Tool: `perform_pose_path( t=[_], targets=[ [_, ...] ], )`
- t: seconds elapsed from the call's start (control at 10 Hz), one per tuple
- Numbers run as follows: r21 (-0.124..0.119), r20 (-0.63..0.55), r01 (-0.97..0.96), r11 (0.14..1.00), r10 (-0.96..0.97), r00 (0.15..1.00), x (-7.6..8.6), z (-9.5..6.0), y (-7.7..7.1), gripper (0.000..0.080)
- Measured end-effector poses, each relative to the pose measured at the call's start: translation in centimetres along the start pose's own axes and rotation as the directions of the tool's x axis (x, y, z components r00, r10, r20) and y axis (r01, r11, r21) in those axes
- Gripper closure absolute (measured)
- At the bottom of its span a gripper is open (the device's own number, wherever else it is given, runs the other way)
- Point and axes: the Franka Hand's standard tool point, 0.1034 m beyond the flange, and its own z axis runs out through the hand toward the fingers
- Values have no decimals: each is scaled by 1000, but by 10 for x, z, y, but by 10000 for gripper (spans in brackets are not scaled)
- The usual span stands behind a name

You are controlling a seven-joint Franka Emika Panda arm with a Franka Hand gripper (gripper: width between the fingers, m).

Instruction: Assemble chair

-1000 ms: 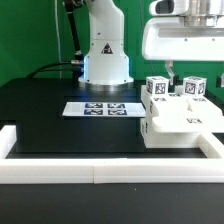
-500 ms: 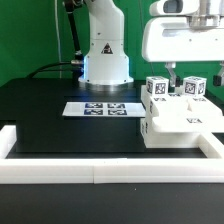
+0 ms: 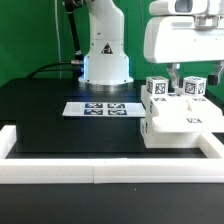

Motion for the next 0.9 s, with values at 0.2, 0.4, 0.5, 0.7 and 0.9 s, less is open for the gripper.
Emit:
perform_pose_path(
  t=[0.2, 0.4, 0.5, 0.7, 0.9],
  targets=[
    [0, 0, -29, 1000, 29, 1000, 0, 0, 0, 360],
    [2, 0, -56, 998, 56, 998, 0, 0, 0, 515],
    [2, 0, -176, 984, 176, 984, 0, 0, 0, 512],
    [3, 0, -303, 953, 303, 953, 0, 0, 0, 512],
    [3, 1, -467, 884, 467, 884, 0, 0, 0, 512]
  ],
)
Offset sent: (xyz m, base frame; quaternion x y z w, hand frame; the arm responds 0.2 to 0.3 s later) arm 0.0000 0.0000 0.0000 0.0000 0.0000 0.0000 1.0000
